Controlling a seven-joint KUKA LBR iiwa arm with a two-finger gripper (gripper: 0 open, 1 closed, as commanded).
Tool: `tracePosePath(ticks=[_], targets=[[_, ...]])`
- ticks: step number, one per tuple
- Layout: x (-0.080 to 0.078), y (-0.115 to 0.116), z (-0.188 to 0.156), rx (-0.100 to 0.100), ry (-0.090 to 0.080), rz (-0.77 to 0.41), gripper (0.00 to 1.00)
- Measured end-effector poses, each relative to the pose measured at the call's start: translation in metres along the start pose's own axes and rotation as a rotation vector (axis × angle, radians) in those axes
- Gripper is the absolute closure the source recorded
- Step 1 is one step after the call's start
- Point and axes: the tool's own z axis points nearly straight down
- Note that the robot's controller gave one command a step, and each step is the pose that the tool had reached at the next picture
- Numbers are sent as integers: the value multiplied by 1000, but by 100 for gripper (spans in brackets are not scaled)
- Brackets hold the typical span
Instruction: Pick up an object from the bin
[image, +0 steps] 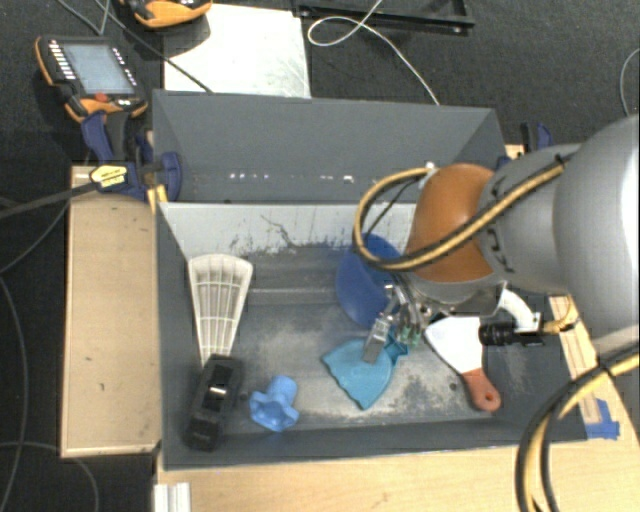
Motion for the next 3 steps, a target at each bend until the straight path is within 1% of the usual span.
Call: tracePosePath(ticks=[1, 2, 3], targets=[[1, -1, -25, -1, -4, 1, 100], [-2, -1, -45, -6, -15, 2, 100], [-2, -1, -53, -6, -15, 2, 100]])
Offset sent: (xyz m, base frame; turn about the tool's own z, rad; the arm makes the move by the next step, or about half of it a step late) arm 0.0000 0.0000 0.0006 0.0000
